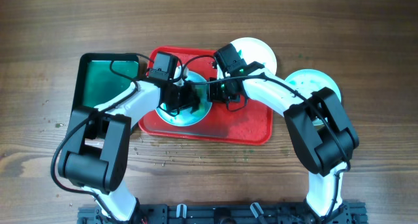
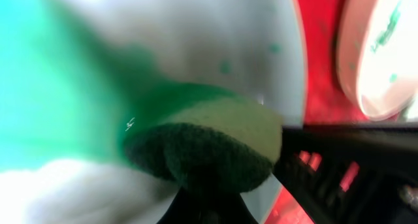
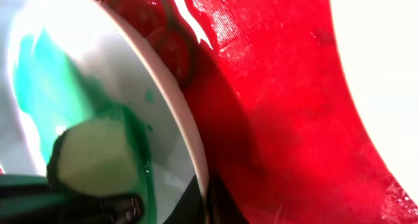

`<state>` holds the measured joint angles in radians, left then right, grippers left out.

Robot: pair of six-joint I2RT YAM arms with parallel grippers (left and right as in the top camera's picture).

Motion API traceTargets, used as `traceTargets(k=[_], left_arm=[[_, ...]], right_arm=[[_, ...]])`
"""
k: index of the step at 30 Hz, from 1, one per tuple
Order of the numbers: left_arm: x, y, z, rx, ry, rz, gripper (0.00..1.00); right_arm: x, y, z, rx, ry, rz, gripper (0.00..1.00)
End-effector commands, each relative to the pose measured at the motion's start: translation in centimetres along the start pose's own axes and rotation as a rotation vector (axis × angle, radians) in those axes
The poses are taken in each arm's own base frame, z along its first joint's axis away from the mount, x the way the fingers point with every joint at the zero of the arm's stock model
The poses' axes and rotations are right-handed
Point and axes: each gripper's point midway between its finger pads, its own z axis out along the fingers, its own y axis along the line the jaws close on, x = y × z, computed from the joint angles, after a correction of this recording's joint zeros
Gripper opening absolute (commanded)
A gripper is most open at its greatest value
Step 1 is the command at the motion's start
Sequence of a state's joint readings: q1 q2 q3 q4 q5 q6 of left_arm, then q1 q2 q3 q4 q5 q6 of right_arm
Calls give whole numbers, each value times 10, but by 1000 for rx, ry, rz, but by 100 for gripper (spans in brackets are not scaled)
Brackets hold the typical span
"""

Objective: Clean dirty plates on tray and stack at the side
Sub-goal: 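Scrub the tilted plate with the sponge in the left gripper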

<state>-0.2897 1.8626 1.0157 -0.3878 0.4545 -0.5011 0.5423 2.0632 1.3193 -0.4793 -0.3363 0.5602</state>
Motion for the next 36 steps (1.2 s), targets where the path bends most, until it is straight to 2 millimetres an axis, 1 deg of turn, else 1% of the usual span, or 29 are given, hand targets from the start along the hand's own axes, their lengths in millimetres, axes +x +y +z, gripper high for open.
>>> traceTargets(k=[1,2,3,5,6,7,8,9,10,11,12,13,14,15,16,17,19,20,22,23,24,25,27,28,29,31,33,34,36], left_arm=[[-38,63,0,-316,-238,-118,4],[-52,84,-12,-442,-338,-130,4],[-58,110,-31,-593,-440,-212,4],[-56,139,-61,-783,-556,-326,4],[-50,146,-68,-835,-555,-350,4],[-42,147,-66,-836,-517,-352,4],[-30,145,-58,-810,-441,-363,4],[-13,138,-45,-748,-329,-385,4],[8,125,-30,-657,-189,-396,4],[26,106,-17,-546,-54,-381,4],[43,77,-4,-384,91,-315,4],[52,57,1,-273,167,-263,4],[62,22,4,-76,263,-150,4],[68,-3,2,79,313,-48,4],[70,-19,-1,185,334,23,4],[69,-27,-2,237,331,59,4],[51,-33,2,255,252,114,4],[39,-30,6,221,199,114,4],[10,-8,13,65,62,14,4],[-8,8,13,-38,-35,-44,4],[-24,21,11,-112,-121,-76,4],[-36,28,8,-158,-189,-95,4],[-69,40,-4,-249,-363,-89,4],[-75,42,-7,-264,-393,-89,4],[-84,49,-14,-307,-445,-94,4],[-94,59,-28,-377,-485,-115,4],[-101,69,-51,-448,-506,-177,4],[-101,75,-69,-482,-512,-242,4],[-94,84,-96,-539,-508,-336,4]], right_arm=[[2,-5,10,12,23,2,4],[3,-5,10,12,23,2,4],[2,-5,10,12,23,2,4],[2,-5,10,12,22,2,4],[2,-5,10,12,22,1,4],[2,-5,10,11,20,1,4],[1,-5,10,10,18,0,4],[1,-5,10,10,19,0,4],[2,-5,10,10,19,0,4],[2,-5,10,10,19,0,4],[2,-5,10,10,19,0,4],[1,-5,10,10,19,0,4],[2,-5,10,10,19,0,4],[2,-5,10,10,20,0,4],[2,-5,10,10,20,0,4],[2,-5,10,10,21,1,4],[2,-5,10,11,21,1,4],[2,-5,10,11,21,1,4],[2,-5,10,11,22,1,4],[2,-5,10,11,22,1,4],[2,-5,10,11,22,1,4],[2,-5,10,11,22,1,4],[2,-5,10,11,22,2,4],[2,-5,10,11,22,1,4],[2,-5,10,11,22,1,4],[2,-5,10,11,22,-2,4],[2,-5,10,11,22,-2,4],[2,-5,10,11,22,-2,4],[3,-5,10,12,24,-2,4]])
